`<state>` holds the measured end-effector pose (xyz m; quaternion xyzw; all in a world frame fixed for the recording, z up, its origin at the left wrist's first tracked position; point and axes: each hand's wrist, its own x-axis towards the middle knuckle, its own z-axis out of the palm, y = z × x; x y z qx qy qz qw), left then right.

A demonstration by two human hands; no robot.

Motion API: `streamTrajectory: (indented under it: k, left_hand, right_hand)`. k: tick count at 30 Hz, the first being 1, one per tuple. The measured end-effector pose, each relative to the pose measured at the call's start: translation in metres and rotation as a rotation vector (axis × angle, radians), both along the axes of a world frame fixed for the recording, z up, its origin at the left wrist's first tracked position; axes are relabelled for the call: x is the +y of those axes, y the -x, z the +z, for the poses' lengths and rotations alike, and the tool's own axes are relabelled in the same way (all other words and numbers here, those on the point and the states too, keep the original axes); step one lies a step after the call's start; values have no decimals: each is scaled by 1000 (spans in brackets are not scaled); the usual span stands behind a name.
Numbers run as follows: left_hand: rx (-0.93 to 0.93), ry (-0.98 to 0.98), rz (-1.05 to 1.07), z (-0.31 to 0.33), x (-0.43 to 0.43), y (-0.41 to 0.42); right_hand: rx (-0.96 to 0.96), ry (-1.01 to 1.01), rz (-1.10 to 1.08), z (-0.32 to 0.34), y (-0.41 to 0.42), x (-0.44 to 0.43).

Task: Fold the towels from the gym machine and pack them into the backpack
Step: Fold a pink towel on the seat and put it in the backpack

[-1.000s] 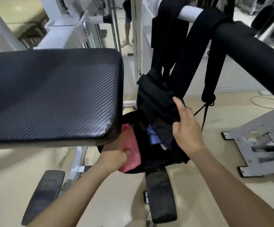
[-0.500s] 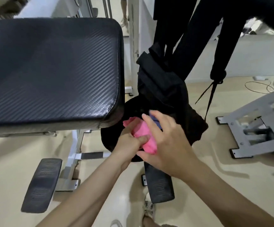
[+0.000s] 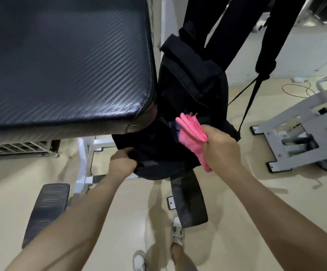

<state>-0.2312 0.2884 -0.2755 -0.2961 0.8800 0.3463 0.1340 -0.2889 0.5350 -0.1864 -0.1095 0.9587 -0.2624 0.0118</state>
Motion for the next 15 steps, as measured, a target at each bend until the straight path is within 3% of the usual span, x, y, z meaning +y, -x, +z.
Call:
streamTrajectory:
  k: [3,5,7,9,12,15]
  left_hand:
    - [-63,0,-398,17,43,-34]
    - [-145,110,-757,31,68,-54]
    - [-127,283,-958,39,84,-65]
    - [1,428,-1007,59,94,-65]
    - [402,477,-1007,94,88,-67]
    - [510,219,-946,123,72,-81]
  right_hand:
    - [52,-147,20,-25,-7,19]
    - [25,-181,6,-30,-12,27]
    - [13,-222,9,-25,-17,31]
    - [-77,-340,88,-20,-18,35]
    - [-185,-412,255,-16,-14,30]
    - [-113,-389,361,-17,-17,19]
